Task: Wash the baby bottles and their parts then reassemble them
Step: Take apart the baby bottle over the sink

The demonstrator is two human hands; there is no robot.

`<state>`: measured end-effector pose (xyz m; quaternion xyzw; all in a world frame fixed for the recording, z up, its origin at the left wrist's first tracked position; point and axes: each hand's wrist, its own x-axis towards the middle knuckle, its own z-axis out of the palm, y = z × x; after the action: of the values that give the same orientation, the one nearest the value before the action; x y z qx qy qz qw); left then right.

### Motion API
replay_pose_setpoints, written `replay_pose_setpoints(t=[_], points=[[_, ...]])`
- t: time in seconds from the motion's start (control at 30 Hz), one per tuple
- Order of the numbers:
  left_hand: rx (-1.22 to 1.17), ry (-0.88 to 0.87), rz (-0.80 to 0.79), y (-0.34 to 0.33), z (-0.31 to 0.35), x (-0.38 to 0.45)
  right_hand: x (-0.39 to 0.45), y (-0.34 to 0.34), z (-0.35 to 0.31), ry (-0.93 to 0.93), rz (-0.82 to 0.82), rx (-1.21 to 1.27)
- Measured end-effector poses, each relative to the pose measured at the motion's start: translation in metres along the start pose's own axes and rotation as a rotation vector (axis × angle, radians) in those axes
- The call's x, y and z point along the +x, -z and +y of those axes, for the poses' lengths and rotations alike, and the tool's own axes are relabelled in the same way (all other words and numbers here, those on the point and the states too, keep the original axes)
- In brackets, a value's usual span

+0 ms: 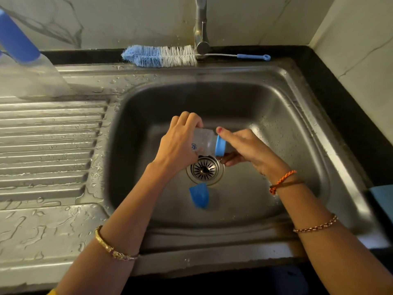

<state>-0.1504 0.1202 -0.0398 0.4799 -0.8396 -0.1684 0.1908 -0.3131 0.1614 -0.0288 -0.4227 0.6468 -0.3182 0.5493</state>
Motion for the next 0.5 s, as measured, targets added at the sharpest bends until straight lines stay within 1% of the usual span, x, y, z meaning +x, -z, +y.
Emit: replay_pose_setpoints(t=[0.1,0.17,0.23,0.3,0.33,0.4,0.43,0.5], points=[[0.010,0.043,0.003,0.001,-0.003,0.000,0.002,0.002,0.002,0.156,0.016,0.021],[0.060,0.068,-0.010,0.001,-0.006,0.001,0.004,0.007,0.005,0.297,0.031,-0.054],[0.091,0.099,-0.020,0.003,-0.010,0.003,0.005,0.009,0.006,0.434,0.072,-0.165],[0.069,0.182,-0.031,0.007,-0.014,0.003,0.008,0.009,0.007,0.494,0.154,-0.158],[0.074,0.232,-0.049,0.008,-0.017,0.004,0.010,0.009,0.009,0.494,0.218,-0.102],[0.135,0.337,-0.143,0.005,-0.026,0.003,0.014,0.008,0.012,0.431,0.316,0.043],[0.137,0.384,-0.199,0.002,-0.031,0.002,0.015,0.006,0.013,0.381,0.331,0.108],[0.062,0.486,-0.290,-0.006,-0.042,0.000,0.016,0.003,0.014,0.280,0.319,0.196]])
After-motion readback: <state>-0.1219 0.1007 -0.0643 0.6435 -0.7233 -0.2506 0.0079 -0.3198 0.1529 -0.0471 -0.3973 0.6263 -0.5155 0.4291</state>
